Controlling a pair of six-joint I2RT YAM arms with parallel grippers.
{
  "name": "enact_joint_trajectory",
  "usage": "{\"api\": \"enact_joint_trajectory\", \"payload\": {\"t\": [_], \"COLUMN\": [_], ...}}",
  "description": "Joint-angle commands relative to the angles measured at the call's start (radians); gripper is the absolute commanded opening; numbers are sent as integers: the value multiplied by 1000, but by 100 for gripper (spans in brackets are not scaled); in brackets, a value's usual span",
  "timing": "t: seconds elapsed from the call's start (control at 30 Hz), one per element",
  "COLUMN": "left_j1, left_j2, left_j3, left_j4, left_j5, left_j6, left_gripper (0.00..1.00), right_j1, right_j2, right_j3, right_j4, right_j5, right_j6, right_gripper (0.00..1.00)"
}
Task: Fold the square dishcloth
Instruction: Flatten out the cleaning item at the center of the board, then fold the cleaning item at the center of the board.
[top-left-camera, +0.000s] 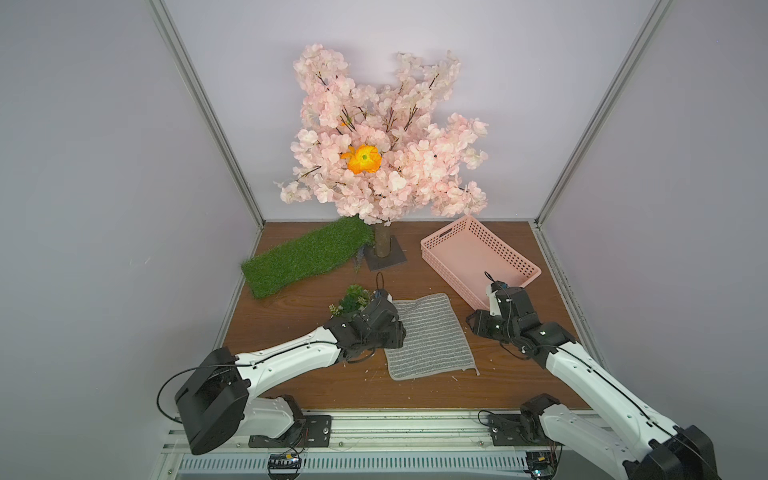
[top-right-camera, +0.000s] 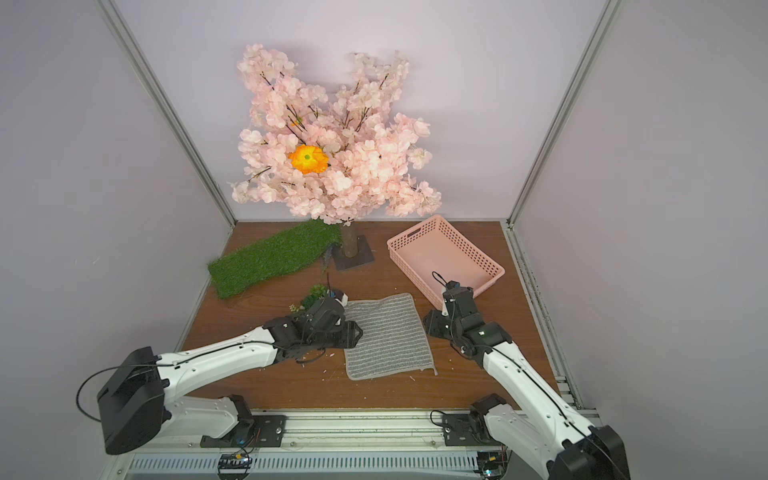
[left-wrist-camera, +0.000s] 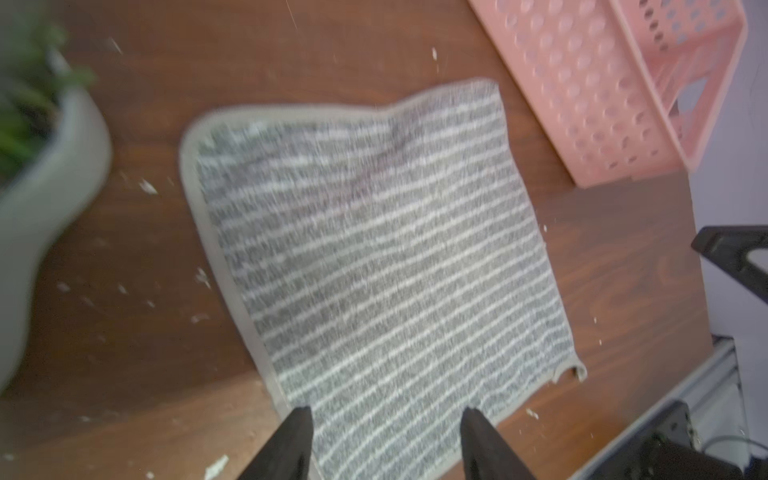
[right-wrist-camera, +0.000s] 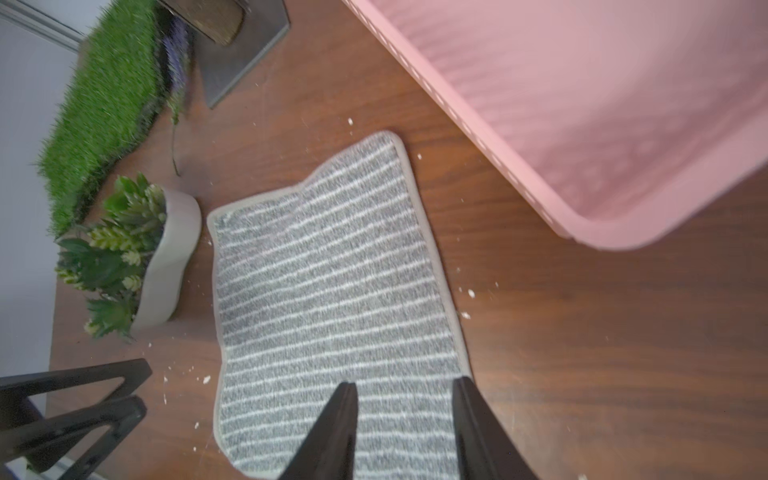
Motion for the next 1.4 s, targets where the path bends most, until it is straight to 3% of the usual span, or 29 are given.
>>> {"api": "enact_joint_trajectory", "payload": {"t": [0.0,0.1,0.3,0.6,0.93,1.37], "left_j1": [46,58,77,172,199,230], "left_j2": [53,98,230,342,394,461], "left_j3": [29,26,73,138,150,196], "left_j4": [21,144,292,271,281,263], "left_j5": [-160,-219,-224,-102,-6,28], "left_j6": [97,181,321,443,567,627], "left_gripper": [60,60,65,69,69,66], "right_j1": [-2,-2,1,53,89,119], "right_j2": [61,137,326,518,689,770], "right_j3": [-29,-36,24,111,229,338], "right_j4": [237,366,491,541,528,469], "right_j5": [15,54,66,59,100,126], "right_j6": [-31,-53,-100,-138,-160,-198], "right_gripper": [35,33,31,31,32,35]}}
